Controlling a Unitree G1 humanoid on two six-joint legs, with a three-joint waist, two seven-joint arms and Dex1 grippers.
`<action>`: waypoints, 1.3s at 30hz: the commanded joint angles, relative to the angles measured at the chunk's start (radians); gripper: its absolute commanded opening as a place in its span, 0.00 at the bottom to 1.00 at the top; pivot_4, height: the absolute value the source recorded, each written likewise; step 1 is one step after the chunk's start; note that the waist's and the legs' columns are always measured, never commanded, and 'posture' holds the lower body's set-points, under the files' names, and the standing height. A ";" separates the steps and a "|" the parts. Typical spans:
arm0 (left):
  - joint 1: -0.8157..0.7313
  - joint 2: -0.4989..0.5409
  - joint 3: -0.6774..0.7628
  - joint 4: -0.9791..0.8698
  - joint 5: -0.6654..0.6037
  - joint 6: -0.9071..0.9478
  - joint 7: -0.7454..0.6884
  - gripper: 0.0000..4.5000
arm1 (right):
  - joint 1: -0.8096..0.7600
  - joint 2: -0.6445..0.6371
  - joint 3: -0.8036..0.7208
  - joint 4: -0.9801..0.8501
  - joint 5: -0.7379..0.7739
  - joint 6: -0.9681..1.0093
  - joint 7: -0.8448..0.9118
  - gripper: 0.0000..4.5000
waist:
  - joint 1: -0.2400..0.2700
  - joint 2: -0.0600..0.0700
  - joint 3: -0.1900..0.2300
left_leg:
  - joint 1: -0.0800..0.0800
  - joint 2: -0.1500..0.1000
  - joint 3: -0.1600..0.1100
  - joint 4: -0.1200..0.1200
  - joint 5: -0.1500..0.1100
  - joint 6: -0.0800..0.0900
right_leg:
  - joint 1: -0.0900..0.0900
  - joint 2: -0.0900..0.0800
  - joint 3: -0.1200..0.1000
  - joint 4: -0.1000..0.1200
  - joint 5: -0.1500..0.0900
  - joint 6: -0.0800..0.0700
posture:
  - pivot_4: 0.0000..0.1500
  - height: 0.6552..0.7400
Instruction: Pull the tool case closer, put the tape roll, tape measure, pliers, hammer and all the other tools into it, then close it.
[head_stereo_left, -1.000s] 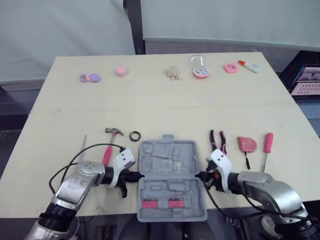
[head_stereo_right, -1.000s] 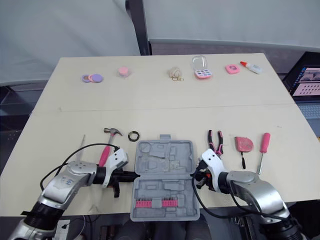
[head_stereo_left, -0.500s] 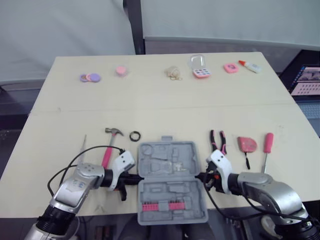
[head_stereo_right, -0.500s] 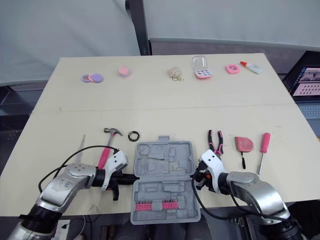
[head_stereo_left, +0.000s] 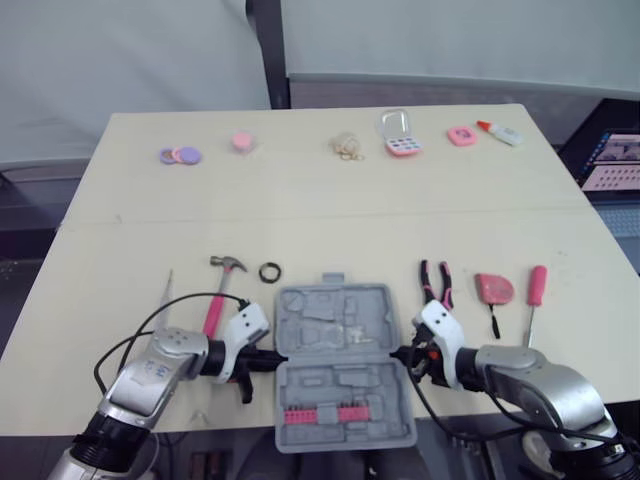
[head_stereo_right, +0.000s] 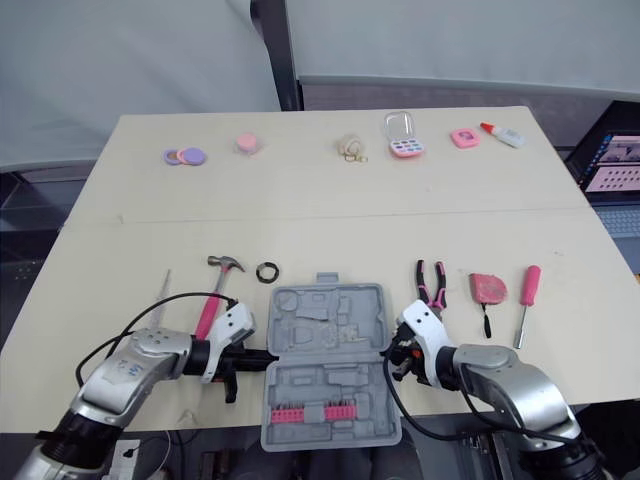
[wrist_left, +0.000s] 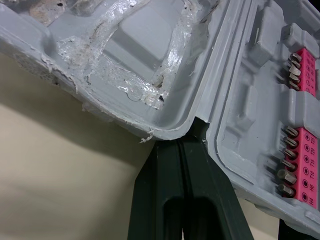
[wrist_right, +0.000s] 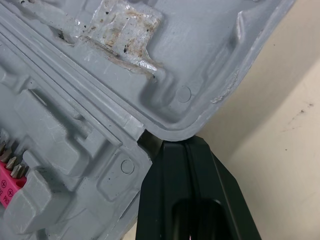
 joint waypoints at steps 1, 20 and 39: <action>0.011 -0.004 -0.021 -0.051 -0.034 -0.011 -0.008 0.01 | 0.004 0.004 0.019 -0.057 0.041 -0.008 0.034 0.00 | 0.000 0.000 0.000 | 0.000 0.000 0.000 0.000 0.000 0.000 | 0.000 0.000 0.000 0.000 0.000 0.000 | 1.00 1.00; 0.071 0.129 0.213 -0.140 -0.186 0.139 0.012 0.01 | 0.078 -0.139 -0.157 -0.153 0.109 0.019 0.047 0.00 | 0.002 0.000 0.000 | 0.000 0.000 0.000 0.000 0.000 0.000 | 0.000 0.000 0.000 -0.001 0.000 0.000 | 1.00 1.00; 0.462 0.183 0.783 -0.160 -0.438 0.031 -0.114 0.36 | 0.382 -0.307 -0.740 -0.176 0.313 0.024 0.283 0.11 | 0.003 0.000 0.000 | 0.001 0.002 0.004 -0.004 0.000 0.000 | 0.003 0.000 0.001 -0.010 0.000 0.000 | 1.00 1.00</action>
